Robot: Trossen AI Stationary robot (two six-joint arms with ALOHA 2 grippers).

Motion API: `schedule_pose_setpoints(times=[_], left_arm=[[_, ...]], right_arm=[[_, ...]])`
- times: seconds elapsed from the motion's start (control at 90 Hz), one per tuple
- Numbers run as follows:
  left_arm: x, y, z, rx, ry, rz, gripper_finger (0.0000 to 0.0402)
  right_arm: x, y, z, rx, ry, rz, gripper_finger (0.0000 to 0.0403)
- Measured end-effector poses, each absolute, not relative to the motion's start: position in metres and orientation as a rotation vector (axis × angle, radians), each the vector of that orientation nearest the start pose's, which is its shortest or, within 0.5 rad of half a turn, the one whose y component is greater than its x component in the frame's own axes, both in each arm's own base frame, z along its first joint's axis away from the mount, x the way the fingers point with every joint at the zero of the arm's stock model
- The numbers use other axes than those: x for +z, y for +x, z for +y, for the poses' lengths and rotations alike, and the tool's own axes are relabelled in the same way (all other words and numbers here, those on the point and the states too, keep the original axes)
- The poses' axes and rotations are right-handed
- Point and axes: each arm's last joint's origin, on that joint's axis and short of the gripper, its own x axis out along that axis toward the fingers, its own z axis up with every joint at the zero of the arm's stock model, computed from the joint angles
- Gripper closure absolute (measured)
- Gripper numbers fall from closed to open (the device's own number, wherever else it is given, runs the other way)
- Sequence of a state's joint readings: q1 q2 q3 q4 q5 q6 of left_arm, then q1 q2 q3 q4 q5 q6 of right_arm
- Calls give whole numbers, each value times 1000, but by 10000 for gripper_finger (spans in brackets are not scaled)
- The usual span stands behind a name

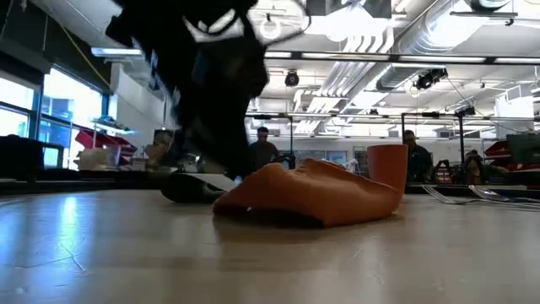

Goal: Set table place
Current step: Move the orange napkin to the center of the table

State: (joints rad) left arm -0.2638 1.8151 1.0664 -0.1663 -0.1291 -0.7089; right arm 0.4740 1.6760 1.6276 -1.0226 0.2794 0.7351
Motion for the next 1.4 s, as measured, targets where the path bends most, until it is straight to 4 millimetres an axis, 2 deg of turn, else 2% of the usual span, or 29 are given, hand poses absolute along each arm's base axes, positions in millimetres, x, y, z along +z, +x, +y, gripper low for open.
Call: schedule_pose_setpoints(times=[0.2, 0.267, 0.433, 0.667, 0.811, 0.944, 1.067, 1.167, 1.3, 1.4], left_arm=[[198, 361, -93, 143, -453, 817, 401], [202, 362, -92, 150, -456, 815, 401], [196, 360, -81, 212, -452, 873, 387], [184, 361, -66, 226, -369, 914, 326], [169, 366, -60, 235, -369, 928, 295], [154, 373, -61, 195, -374, 939, 287], [142, 374, -64, 200, -364, 976, 298], [141, 373, -68, 181, -362, 983, 326], [142, 373, -73, 132, -372, 985, 385], [145, 375, -76, 58, -407, 973, 395]], right_arm=[[330, 307, 148, -199, 263, 990, 222], [330, 307, 148, -199, 262, 990, 222], [330, 307, 148, -201, 266, 990, 222], [330, 306, 150, -194, 272, 992, 222], [330, 305, 152, -199, 291, 993, 222], [330, 305, 152, -204, 303, 991, 222], [330, 305, 152, -212, 317, 990, 222], [330, 306, 152, -211, 319, 987, 222], [330, 305, 153, -210, 319, 987, 222], [330, 305, 152, -210, 317, 988, 222]])
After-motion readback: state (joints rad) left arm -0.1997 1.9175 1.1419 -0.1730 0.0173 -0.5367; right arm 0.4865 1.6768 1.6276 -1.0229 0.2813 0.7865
